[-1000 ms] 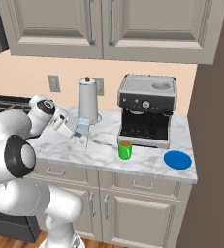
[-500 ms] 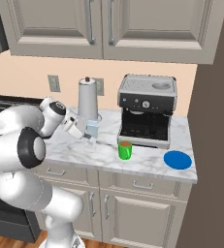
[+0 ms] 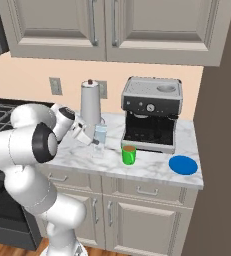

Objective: Take a sugar cube from the saucer and place it inside the coffee. Then, grab milk from the fridge and place it next to the coffee on the counter to sweeten the coffee.

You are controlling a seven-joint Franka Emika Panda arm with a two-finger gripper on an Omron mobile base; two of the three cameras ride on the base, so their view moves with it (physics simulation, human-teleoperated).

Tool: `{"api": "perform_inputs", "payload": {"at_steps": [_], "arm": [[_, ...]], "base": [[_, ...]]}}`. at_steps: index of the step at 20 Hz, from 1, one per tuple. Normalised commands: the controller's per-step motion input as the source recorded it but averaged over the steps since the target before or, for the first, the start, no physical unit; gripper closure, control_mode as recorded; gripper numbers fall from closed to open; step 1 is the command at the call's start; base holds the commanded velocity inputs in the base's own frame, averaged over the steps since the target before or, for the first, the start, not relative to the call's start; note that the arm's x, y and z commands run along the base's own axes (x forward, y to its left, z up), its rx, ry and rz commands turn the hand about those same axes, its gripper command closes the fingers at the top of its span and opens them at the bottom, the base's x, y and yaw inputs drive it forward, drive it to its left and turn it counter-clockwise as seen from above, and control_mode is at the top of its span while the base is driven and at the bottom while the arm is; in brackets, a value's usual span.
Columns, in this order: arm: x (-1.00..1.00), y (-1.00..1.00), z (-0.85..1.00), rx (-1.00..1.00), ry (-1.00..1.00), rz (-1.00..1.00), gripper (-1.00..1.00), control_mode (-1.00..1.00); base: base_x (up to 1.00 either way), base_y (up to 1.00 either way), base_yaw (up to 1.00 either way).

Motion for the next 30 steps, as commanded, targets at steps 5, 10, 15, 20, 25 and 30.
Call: {"api": "perform_inputs", "payload": {"at_steps": [5, 10, 15, 20, 25, 30], "arm": [[0.00, -0.15, -0.34, -0.02, 0.00, -0.04, 1.00, -1.00], [0.21, -0.11, -0.22, -0.05, 0.00, -0.05, 1.00, -1.00], [0.32, -0.10, -0.21, -0.09, 0.00, -0.05, 1.00, -1.00], [0.26, -0.04, -0.25, -0.07, 0.00, -0.05, 1.00, -1.00], [0.20, 0.00, -0.25, -0.04, 0.00, -0.05, 1.00, -1.00], [0.09, 0.00, -0.11, 0.00, 0.00, -0.04, -1.00, -1.00]], "base": [[0.00, 0.00, 0.00], [0.00, 0.00, 0.00], [0.00, 0.00, 0.00], [0.00, 0.00, 0.00], [0.00, 0.00, 0.00], [0.00, 0.00, 0.00]]}}
